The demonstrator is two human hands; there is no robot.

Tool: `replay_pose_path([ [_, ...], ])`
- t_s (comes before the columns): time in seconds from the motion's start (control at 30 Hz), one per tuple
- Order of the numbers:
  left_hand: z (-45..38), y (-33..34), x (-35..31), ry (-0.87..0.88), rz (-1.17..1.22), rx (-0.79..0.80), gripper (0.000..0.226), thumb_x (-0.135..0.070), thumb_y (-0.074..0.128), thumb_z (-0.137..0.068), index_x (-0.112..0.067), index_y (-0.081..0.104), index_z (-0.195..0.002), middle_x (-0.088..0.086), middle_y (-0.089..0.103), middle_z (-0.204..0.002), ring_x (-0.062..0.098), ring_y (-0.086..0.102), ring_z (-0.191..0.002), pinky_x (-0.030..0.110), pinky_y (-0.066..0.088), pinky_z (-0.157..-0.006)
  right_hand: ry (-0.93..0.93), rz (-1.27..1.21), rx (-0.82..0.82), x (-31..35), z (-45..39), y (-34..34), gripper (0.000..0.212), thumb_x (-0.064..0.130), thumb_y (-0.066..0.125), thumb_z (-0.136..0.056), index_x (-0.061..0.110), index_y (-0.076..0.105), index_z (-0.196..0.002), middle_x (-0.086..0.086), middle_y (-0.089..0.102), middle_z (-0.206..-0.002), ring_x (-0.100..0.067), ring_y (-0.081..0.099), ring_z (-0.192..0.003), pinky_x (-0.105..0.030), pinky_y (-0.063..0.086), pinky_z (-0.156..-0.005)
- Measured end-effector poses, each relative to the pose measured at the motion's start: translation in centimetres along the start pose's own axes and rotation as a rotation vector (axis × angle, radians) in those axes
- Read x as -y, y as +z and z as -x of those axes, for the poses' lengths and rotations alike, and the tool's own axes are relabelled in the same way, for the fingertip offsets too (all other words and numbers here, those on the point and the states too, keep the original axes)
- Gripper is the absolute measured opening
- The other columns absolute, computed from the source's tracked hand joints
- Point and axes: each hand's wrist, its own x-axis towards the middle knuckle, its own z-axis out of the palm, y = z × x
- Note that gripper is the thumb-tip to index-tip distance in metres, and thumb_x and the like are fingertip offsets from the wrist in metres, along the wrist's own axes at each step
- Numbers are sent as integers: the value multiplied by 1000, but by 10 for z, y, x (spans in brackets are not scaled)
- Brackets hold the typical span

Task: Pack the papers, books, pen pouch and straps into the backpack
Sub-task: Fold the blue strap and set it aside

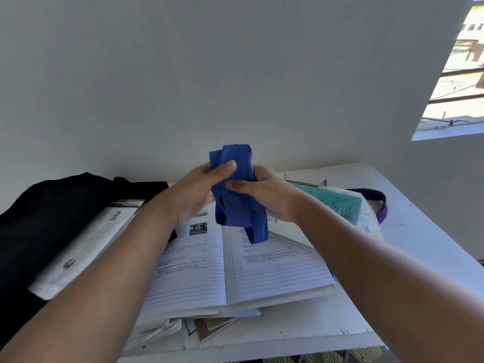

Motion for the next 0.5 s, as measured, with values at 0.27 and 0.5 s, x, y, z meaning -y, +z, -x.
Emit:
replay_pose_path([
  [0.27,7,23,10,14,158,-560,28,-33,68,-97,-13,66,-117,9,77,-107,24,74,-100,43,59,-84,65,159,-100,-10,3,12,64,46,80,-89,21,46,-138,3,70,-119,-10,69,-103,-26,53,-77],
  [0.5,35,-18,18,66,2,-640,8,-25,65,-99,-17,67,-101,-5,72,-76,10,69,-70,32,54,-68,-15,-63,-182,-17,-8,56,32,43,60,-103,28,58,-131,1,65,-131,-14,60,-124,-37,43,-106],
])
